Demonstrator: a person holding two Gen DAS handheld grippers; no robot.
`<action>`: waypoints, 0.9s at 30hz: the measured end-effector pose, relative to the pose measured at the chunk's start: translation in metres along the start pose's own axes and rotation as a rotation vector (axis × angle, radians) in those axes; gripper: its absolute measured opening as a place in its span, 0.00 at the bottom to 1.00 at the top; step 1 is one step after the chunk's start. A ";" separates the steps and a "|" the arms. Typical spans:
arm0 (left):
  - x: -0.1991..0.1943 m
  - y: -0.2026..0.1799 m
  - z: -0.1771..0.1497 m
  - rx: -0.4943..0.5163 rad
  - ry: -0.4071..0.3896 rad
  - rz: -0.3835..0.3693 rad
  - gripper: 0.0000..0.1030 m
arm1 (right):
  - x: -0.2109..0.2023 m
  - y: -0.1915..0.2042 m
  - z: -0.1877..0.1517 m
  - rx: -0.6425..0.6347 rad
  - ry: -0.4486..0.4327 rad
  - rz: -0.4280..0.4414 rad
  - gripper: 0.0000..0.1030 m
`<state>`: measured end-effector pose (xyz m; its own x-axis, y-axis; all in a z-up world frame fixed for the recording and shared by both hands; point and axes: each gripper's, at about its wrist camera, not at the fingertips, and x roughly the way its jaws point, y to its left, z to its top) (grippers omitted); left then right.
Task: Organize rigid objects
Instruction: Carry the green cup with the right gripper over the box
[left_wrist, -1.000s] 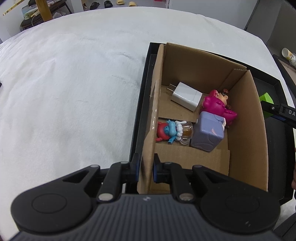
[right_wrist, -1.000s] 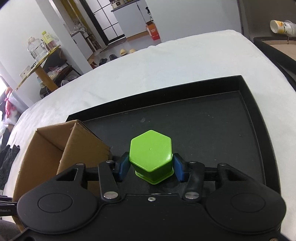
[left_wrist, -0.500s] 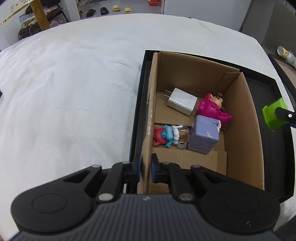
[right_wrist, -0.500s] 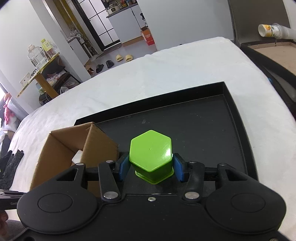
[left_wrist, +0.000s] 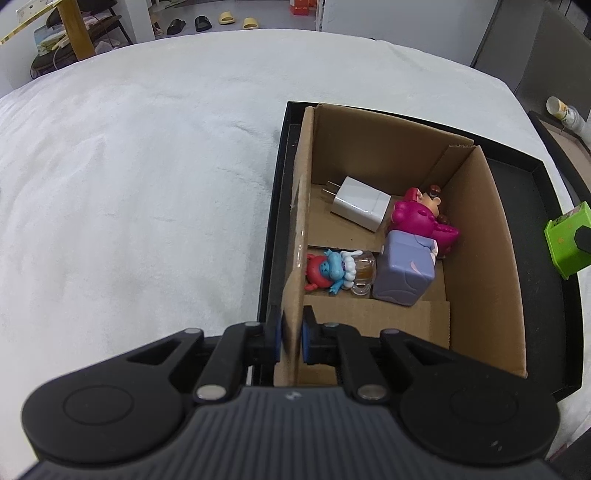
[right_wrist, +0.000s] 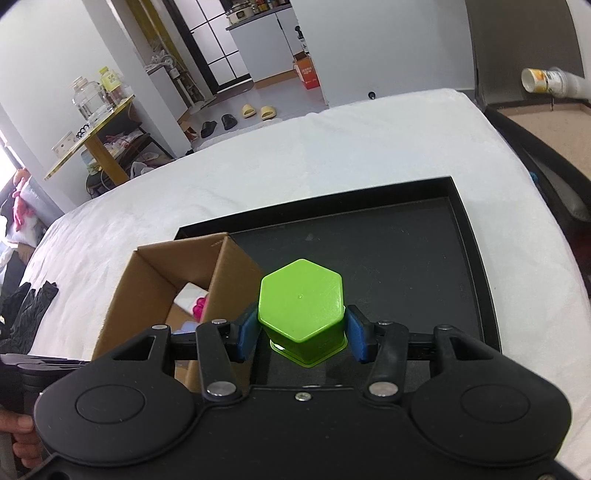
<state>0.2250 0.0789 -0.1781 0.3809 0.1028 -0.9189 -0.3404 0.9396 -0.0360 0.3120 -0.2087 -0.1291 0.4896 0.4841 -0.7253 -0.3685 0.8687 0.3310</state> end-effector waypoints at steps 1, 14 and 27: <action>0.000 0.000 0.000 0.002 -0.001 -0.002 0.09 | -0.001 0.002 0.001 -0.006 0.001 -0.003 0.47; -0.002 0.006 -0.002 -0.006 -0.011 -0.032 0.10 | -0.009 0.032 0.010 -0.057 0.042 -0.064 0.47; -0.002 0.011 -0.005 -0.035 -0.020 -0.078 0.11 | -0.006 0.073 0.016 -0.111 0.054 -0.017 0.47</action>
<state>0.2167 0.0871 -0.1786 0.4239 0.0367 -0.9050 -0.3386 0.9331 -0.1208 0.2947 -0.1465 -0.0905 0.4546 0.4601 -0.7627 -0.4473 0.8584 0.2512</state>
